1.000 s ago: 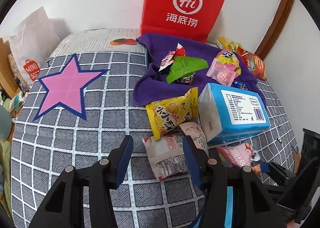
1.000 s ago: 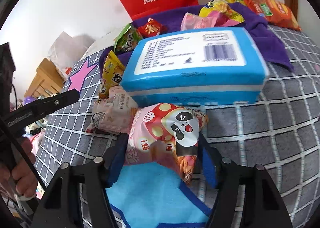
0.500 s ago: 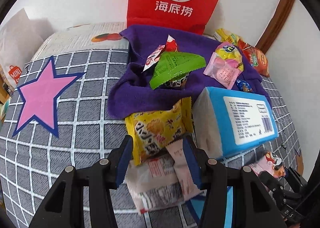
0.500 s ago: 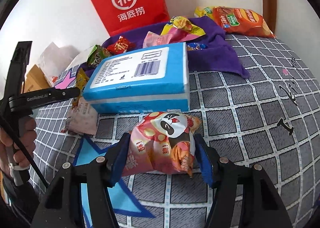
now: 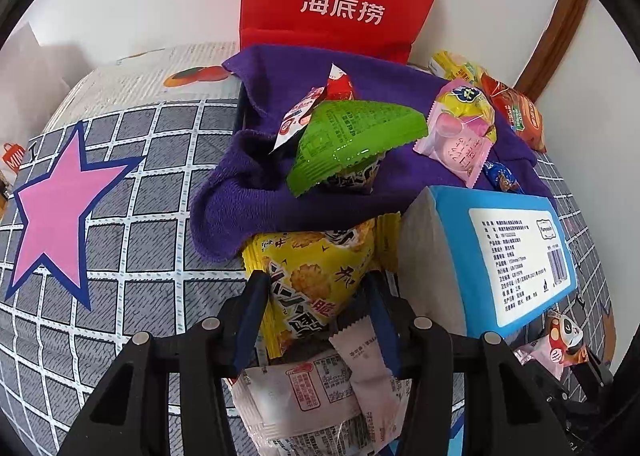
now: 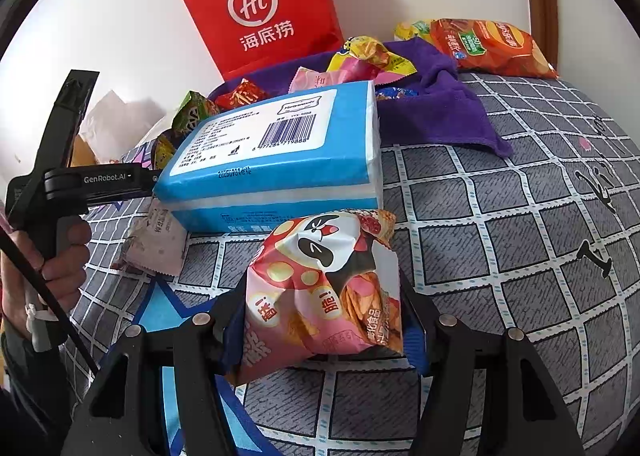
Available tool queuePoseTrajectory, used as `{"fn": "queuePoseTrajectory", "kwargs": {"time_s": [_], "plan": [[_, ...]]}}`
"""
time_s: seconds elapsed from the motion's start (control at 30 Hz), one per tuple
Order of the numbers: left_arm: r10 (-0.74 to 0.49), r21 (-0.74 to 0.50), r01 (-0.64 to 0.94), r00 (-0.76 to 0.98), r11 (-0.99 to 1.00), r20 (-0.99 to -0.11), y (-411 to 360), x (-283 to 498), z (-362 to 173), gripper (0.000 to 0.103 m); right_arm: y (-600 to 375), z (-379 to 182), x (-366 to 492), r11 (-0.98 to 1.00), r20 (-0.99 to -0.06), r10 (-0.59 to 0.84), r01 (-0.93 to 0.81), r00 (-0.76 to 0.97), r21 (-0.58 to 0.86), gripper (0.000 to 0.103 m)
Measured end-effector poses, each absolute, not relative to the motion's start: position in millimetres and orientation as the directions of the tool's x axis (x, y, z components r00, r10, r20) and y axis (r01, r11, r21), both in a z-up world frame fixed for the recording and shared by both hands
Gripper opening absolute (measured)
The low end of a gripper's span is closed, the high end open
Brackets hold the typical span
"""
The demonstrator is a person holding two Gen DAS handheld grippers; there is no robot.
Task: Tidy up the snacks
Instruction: 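Lift the panda-print bag with right tool while left grasps the yellow snack bag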
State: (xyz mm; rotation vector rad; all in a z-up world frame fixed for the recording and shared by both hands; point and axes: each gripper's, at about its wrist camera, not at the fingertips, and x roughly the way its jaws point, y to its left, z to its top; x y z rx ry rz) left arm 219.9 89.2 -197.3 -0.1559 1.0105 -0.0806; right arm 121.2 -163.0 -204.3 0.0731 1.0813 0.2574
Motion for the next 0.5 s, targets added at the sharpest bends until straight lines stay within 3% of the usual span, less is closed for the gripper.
{"fn": "queuePoseTrajectory", "kwargs": {"time_s": [0.5], "plan": [[-0.155,-0.204,-0.026,0.554,0.979,-0.818,100.1,195.3,-178.4,0.042,-159.0,-198.1,111.2,0.973,-0.865,0.227,-0.145,0.449,0.18,0.054]]}}
